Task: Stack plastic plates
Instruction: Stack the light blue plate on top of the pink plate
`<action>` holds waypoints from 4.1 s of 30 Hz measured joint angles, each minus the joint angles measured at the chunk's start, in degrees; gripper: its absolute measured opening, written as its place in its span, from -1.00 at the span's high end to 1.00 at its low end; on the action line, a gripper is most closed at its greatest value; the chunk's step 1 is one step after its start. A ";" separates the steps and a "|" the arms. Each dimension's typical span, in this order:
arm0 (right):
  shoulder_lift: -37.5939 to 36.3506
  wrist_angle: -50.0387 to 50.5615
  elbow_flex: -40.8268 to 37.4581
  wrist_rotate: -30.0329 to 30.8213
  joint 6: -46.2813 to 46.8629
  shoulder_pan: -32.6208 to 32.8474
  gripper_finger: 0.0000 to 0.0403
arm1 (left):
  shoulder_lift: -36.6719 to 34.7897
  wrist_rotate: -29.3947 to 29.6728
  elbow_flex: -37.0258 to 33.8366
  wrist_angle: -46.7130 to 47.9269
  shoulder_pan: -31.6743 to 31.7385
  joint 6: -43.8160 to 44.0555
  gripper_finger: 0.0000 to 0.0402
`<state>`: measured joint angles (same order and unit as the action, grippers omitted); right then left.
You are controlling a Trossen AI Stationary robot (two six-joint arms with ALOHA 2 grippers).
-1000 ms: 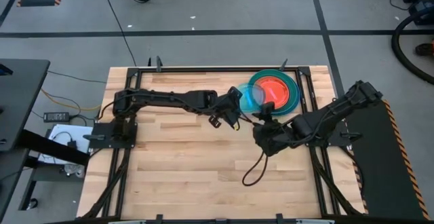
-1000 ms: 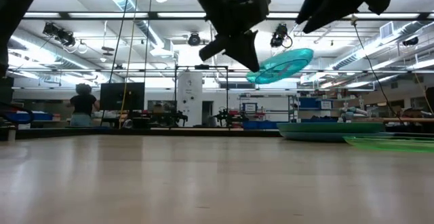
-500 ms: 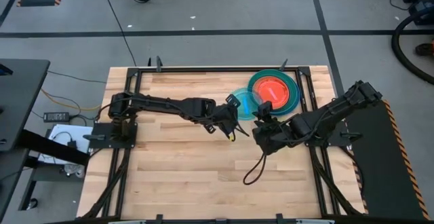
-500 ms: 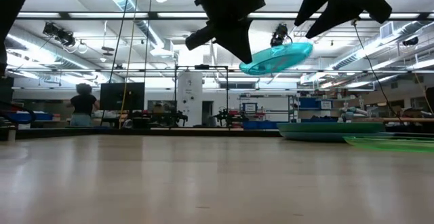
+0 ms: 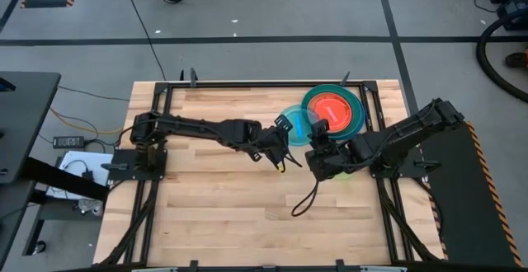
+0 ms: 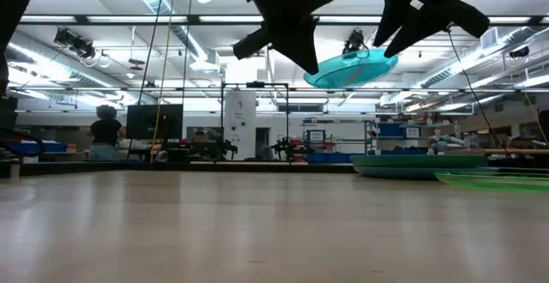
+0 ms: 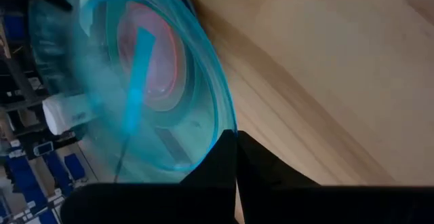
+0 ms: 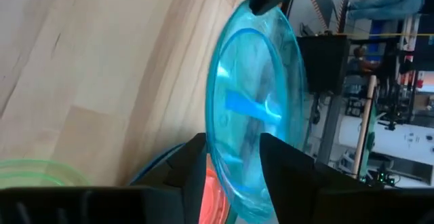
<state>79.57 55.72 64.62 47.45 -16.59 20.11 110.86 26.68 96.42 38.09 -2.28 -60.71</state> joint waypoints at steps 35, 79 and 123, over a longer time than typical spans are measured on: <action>0.00 0.21 0.00 -4.13 -1.02 -0.45 0.88 | -0.04 2.16 0.00 -0.44 -0.29 -0.15 0.98; -0.07 3.10 -7.28 -8.58 26.25 -11.59 0.89 | -18.97 6.03 -22.61 -6.25 -9.81 33.66 0.48; 0.00 -13.95 -20.75 -23.45 20.47 -37.45 0.60 | -62.28 3.37 -71.45 -41.97 -8.70 53.88 0.48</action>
<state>79.57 41.77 43.87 24.00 3.88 -17.34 48.59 30.04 24.97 -3.88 -10.98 -6.83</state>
